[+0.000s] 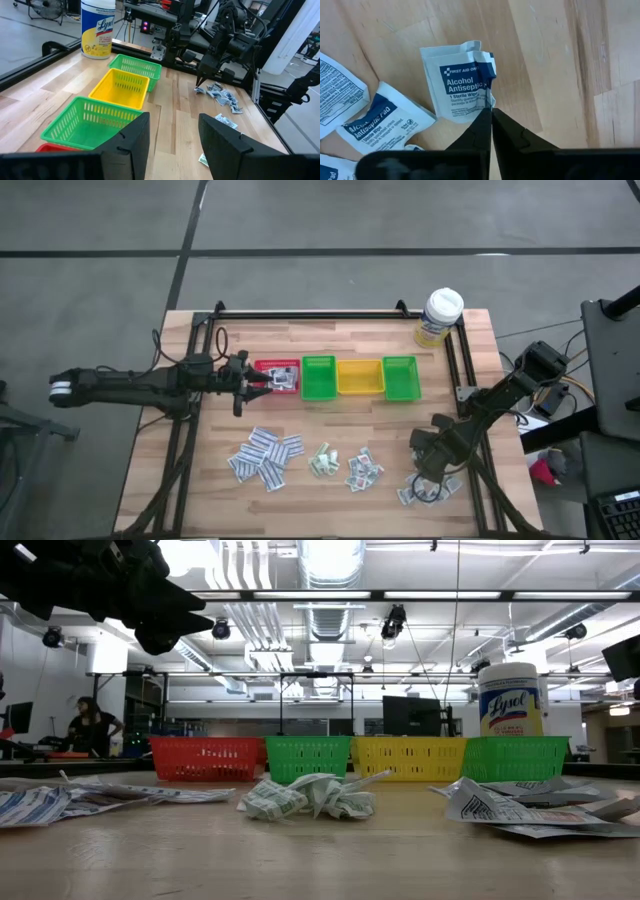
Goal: Pick & Place First Aid Supplies
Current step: Put the alcohol pad into the red basket
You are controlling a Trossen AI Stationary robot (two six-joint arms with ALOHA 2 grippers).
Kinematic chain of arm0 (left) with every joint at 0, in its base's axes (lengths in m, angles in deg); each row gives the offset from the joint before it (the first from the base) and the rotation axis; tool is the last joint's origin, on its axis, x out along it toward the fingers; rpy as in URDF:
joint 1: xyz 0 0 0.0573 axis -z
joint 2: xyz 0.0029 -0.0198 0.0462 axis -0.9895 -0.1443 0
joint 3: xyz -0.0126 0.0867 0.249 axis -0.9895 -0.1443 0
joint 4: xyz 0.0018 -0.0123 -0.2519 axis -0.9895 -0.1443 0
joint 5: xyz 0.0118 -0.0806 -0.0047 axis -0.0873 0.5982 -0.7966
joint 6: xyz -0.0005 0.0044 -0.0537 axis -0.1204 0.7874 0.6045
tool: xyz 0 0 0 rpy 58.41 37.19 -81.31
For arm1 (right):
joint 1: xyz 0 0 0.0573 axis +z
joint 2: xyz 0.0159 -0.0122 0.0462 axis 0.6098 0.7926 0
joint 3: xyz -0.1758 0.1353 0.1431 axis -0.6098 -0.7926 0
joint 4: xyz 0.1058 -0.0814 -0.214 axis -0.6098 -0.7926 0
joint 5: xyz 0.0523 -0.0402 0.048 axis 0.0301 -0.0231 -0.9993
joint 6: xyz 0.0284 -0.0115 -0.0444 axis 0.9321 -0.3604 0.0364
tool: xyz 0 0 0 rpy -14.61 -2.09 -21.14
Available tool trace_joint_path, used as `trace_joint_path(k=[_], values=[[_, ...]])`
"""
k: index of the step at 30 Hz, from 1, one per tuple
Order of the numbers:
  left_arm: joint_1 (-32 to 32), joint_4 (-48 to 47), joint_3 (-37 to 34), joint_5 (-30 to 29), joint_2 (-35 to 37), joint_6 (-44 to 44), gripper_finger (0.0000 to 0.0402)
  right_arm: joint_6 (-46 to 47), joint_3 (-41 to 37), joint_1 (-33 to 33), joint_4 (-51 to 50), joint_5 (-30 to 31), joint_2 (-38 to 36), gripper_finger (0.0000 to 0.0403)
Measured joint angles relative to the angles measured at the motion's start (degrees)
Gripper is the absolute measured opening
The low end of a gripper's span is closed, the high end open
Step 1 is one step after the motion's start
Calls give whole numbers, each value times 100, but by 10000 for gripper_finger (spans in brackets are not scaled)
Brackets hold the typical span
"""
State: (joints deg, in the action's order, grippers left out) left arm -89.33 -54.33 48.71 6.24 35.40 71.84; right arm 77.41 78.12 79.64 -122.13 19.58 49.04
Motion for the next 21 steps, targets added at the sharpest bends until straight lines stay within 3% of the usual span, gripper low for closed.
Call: trace_joint_path(k=[10, 21], values=[[1, 1, -1, -1, 0, 0, 163, 17, -5, 0, 12, -33, 0, 8], [0, 0, 1, 0, 0, 0, 163, 25, 70, 2, -280, -538, 0, 8]])
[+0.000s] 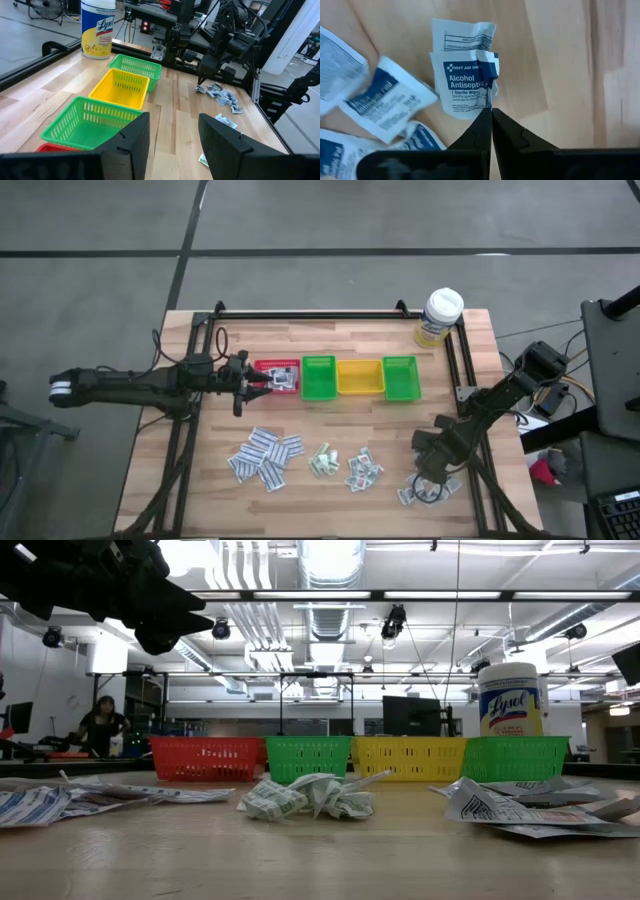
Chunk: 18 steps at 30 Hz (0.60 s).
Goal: Pick & Place First Aid Supplies
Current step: Put the alcohol pad into the red basket
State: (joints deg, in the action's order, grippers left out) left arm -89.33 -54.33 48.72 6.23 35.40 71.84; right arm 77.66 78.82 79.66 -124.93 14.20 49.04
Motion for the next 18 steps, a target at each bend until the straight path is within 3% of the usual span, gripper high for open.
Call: trace_joint_path(k=[12, 18], values=[[0, 1, 0, -1, 0, 1, 163, 162, 235, 2, -456, -210, -83, 8], [1, 1, 0, 0, 0, 0, 163, 27, 604, 2, -417, 596, -348, 8]])
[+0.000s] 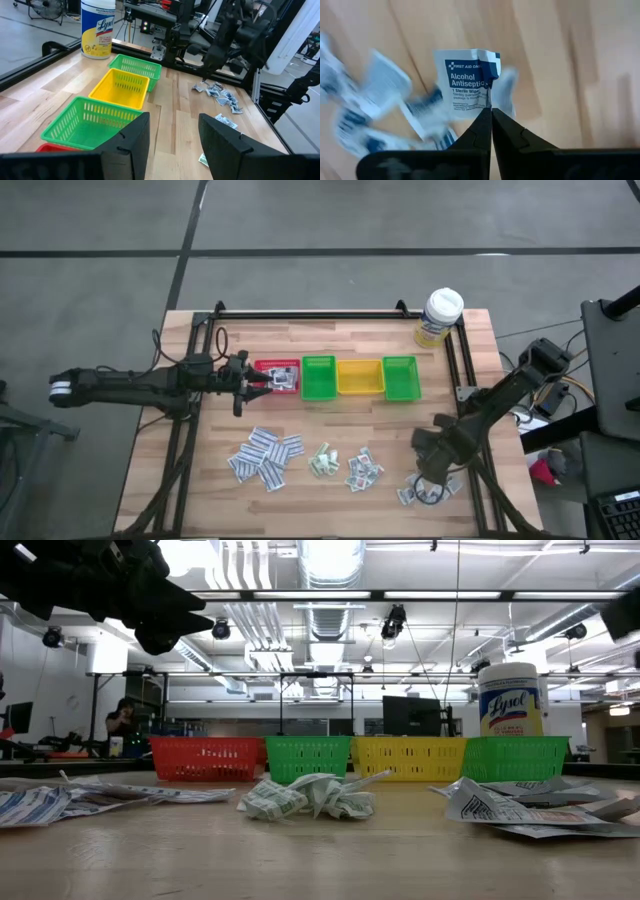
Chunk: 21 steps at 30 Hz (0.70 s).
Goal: Pick & Place First Aid Supplies
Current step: Put the alcohol pad into the red basket
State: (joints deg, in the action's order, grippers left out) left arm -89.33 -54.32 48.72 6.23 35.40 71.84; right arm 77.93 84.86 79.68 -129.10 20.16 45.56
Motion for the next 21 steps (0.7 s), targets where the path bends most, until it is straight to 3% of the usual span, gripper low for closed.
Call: trace_joint_path(k=[5, 10, 21], values=[[-1, 9, -1, 0, -2, 0, 163, -502, 401, -2, 282, 1552, -215, 8], [1, 179, 0, 0, -71, 21, 163, -1608, 748, -120, 934, 3240, -207, 8], [3, 1100, 4, 2, -710, 157, 163, -3470, 1212, -1085, 1956, 5003, 654, 8]])
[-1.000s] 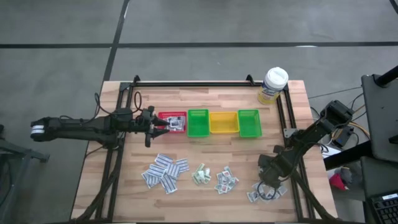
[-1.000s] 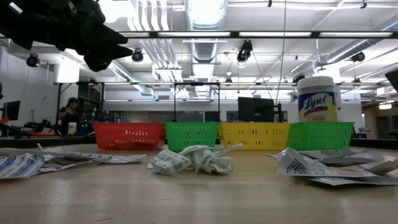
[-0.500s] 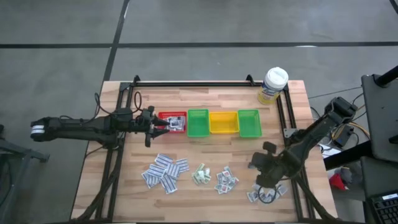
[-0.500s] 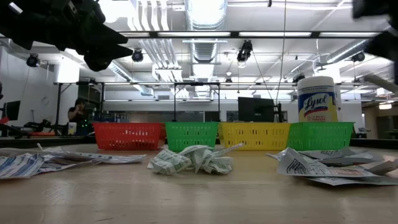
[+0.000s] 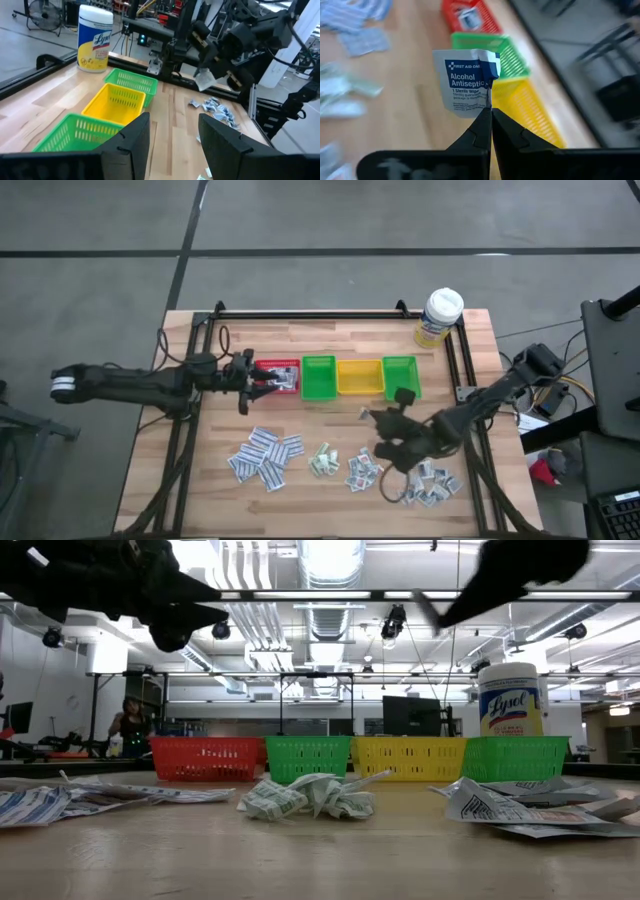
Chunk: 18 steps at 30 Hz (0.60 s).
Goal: Pick & Place First Aid Supplies
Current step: Put the alcohol pad into the red basket
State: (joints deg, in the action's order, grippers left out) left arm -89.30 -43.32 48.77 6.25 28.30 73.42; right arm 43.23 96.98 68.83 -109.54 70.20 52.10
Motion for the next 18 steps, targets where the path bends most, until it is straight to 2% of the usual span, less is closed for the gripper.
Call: trace_joint_path(k=[7, 12, 18], values=[[58, 727, 0, 47, -579, 1, 163, -1385, 300, -484, 1443, 767, 693, 8], [221, 1421, 0, 59, -1010, -42, 163, -2399, 555, -776, 2518, 952, 1177, 8], [477, 2047, 0, 63, -1441, -195, 163, -2866, 1000, -1090, 2757, 988, 1675, 8]])
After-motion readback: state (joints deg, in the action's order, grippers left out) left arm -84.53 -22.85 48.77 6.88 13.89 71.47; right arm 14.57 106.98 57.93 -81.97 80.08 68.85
